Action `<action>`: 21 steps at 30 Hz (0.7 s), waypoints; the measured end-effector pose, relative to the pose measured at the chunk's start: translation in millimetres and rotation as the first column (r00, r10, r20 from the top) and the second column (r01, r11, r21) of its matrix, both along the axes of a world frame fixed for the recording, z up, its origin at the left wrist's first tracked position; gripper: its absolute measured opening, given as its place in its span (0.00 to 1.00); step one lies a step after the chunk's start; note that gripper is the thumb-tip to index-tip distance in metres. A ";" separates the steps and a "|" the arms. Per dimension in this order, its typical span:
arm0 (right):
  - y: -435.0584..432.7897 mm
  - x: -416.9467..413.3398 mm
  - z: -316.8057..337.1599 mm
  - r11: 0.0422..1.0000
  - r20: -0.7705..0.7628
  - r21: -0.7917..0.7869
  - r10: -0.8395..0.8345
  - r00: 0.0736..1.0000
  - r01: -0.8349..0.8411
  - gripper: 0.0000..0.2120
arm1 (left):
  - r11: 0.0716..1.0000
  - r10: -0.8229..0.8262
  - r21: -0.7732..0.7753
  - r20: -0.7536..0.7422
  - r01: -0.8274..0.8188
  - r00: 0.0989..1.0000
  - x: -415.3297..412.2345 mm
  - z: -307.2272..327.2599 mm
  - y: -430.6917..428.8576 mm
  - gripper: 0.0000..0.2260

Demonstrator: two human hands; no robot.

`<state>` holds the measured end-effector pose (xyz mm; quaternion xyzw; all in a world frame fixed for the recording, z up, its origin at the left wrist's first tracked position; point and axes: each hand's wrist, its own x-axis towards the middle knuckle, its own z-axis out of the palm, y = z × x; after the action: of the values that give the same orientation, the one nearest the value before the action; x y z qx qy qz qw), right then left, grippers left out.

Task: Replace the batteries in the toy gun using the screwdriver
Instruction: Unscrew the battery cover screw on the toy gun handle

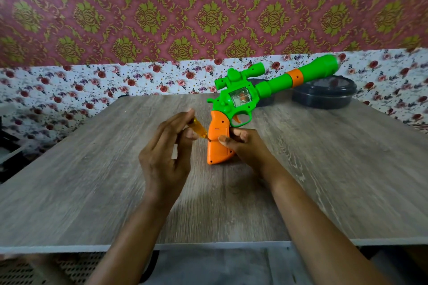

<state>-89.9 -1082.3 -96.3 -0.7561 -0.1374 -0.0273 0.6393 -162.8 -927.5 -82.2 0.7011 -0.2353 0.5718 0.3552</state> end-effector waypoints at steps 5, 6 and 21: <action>-0.5 -0.5 0.4 1.000 -0.008 0.011 0.007 1.000 -0.007 0.08 | 1.000 0.010 -0.002 0.005 -0.010 1.000 0.6 -0.2 -0.2 0.08; -0.5 -0.5 0.5 1.000 -0.005 0.013 0.010 1.000 -0.010 0.09 | 1.000 -0.011 -0.010 0.008 0.011 1.000 0.7 -0.1 -0.2 0.09; -0.4 0.5 -0.2 1.000 -0.030 0.004 -0.002 1.000 0.002 0.10 | 0.993 -0.093 0.063 -0.060 0.097 0.994 -0.4 0.4 -0.9 0.12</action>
<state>-89.3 -1082.7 -96.5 -0.7551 -0.1270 -0.0170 0.6429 -163.2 -928.4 -81.8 0.7165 -0.2767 0.5258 0.3655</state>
